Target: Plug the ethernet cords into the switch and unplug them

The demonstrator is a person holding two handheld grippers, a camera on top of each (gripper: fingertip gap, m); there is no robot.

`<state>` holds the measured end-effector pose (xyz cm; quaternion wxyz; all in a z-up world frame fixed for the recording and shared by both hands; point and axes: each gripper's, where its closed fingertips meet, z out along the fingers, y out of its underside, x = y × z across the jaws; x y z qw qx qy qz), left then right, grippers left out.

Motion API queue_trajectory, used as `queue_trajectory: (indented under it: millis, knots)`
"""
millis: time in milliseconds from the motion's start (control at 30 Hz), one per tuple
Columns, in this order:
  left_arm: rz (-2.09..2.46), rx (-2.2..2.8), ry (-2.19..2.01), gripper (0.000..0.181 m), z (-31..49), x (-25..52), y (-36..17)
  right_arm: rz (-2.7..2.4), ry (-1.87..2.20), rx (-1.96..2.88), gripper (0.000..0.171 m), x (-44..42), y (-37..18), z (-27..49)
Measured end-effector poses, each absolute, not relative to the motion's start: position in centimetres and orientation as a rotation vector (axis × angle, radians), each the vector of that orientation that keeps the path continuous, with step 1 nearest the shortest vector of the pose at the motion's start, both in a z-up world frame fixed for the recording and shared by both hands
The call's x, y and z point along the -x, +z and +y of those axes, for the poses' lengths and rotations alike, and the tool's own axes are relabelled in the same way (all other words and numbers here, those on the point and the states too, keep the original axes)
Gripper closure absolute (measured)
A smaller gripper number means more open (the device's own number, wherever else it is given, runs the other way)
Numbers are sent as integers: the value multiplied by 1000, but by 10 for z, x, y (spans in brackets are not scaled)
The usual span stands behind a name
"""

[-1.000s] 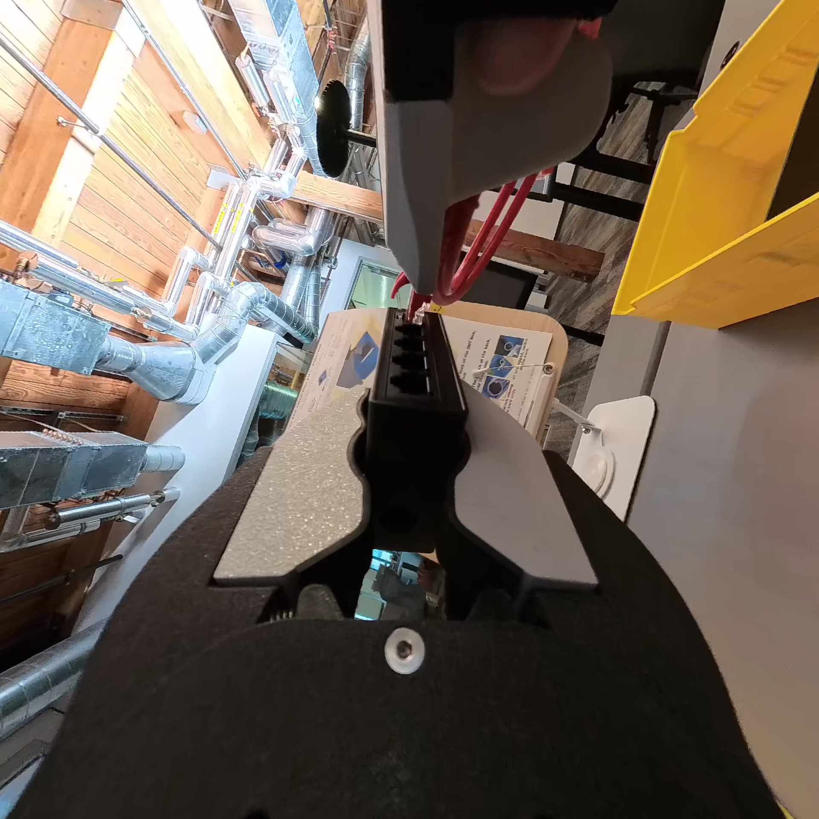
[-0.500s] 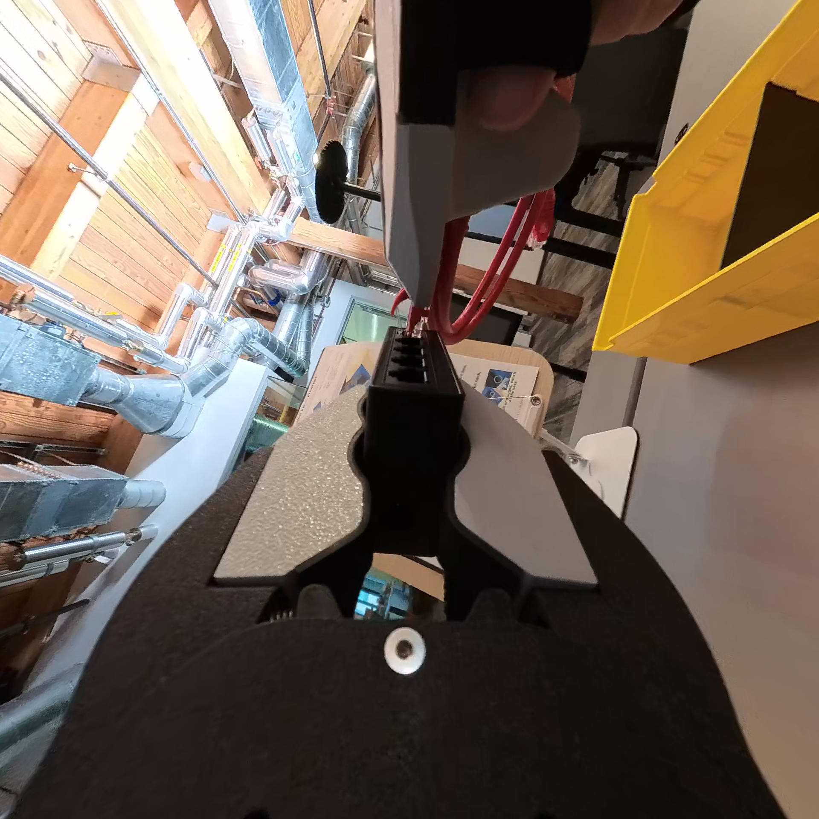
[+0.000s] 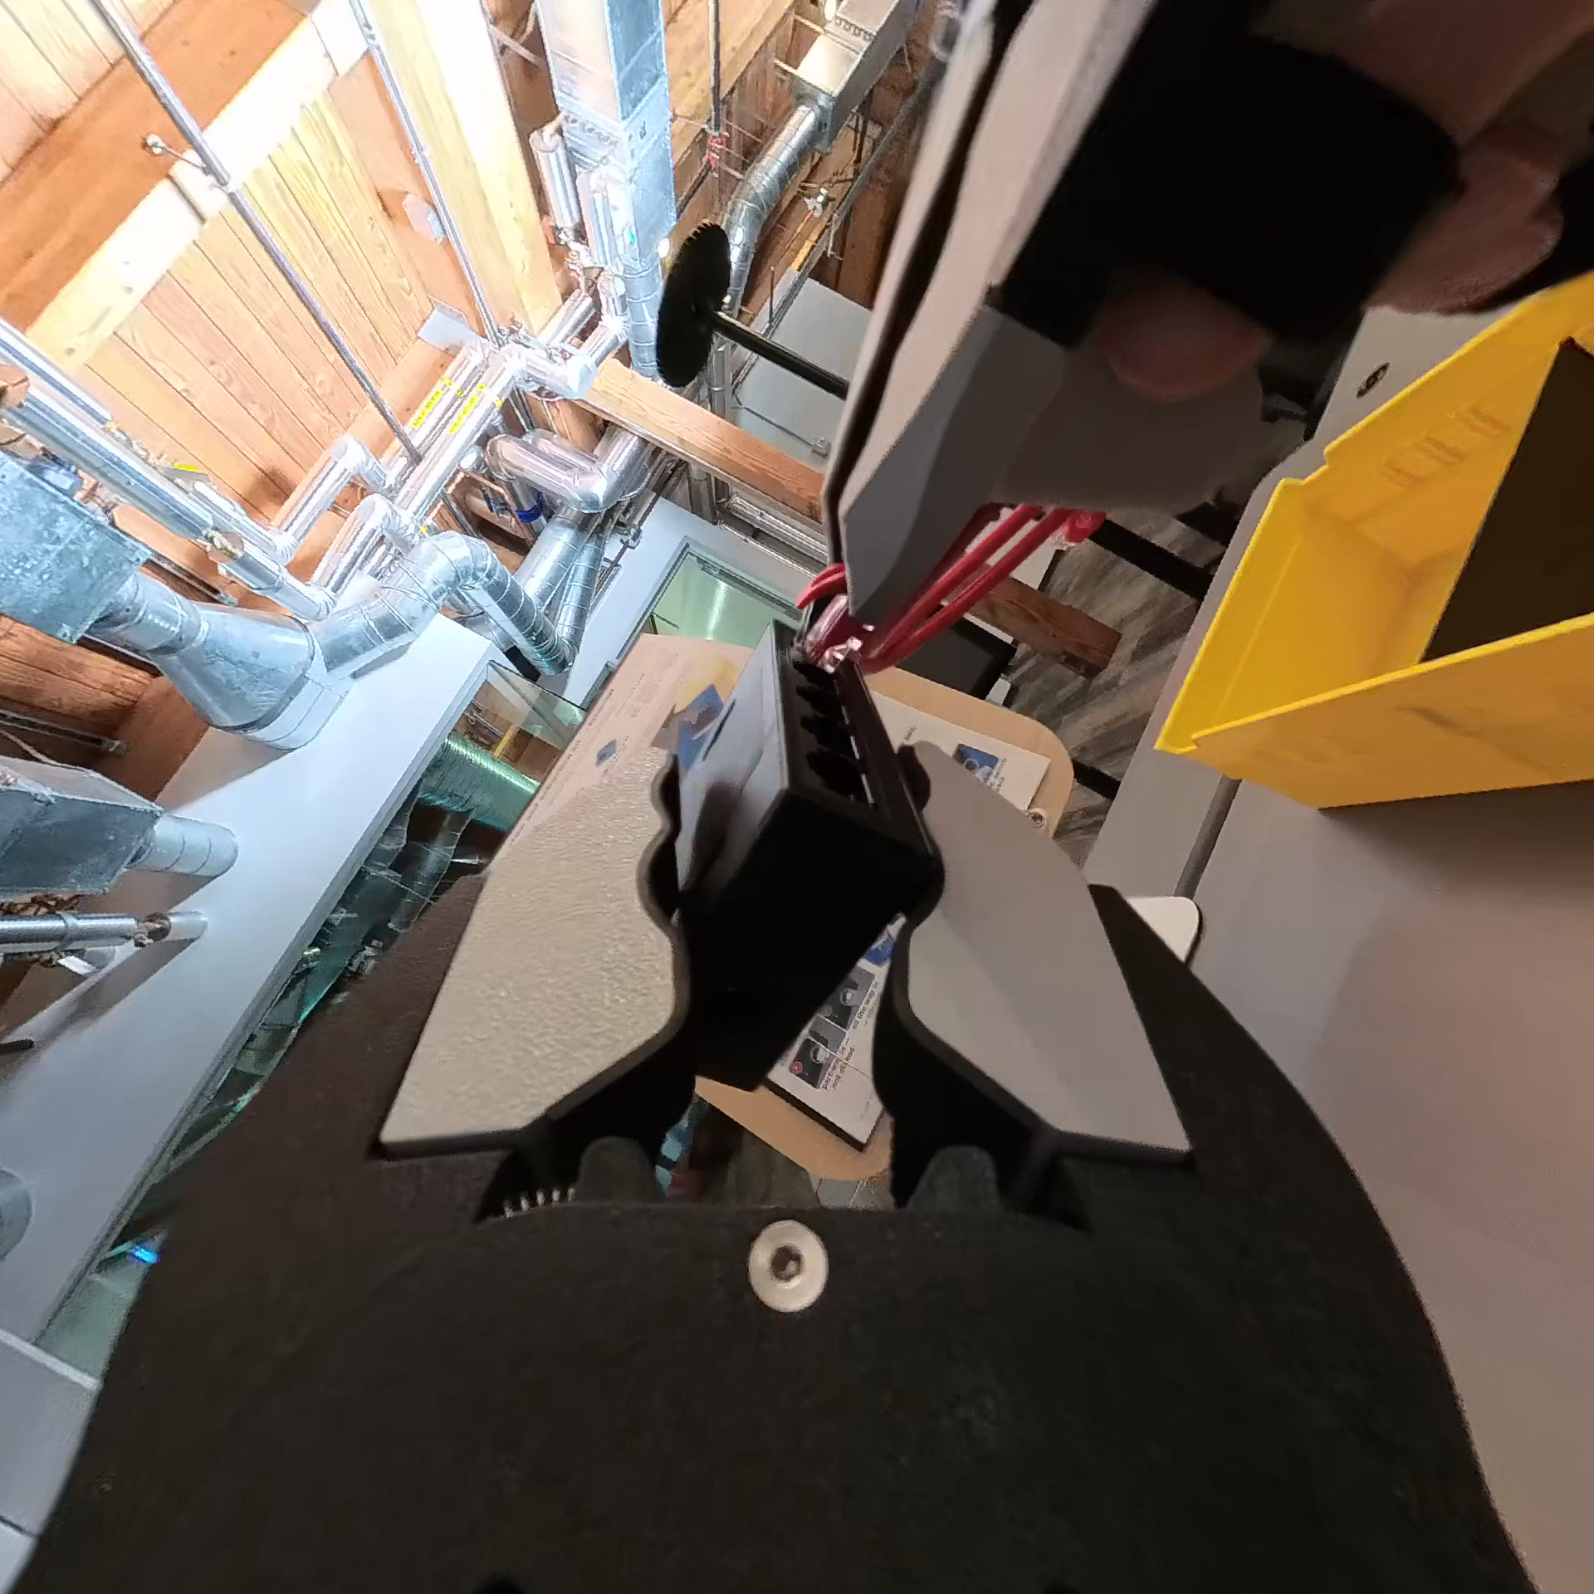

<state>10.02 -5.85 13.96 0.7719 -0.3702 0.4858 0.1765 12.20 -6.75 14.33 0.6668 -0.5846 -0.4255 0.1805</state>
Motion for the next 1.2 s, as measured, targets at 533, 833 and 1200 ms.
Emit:
queue_trajectory:
  millis: [533, 833, 1200]
  knots:
    - [790, 999, -179, 90, -78, -85, 179, -795, 323, 1113, 158, -136, 174, -73]
    - [710, 997, -367, 120, -76, -90, 173, -745, 258, 1035, 158, -131, 173, -72]
    - [852, 956, -186, 119, -68, -86, 167, -747, 250, 1050, 158, -128, 164, -65]
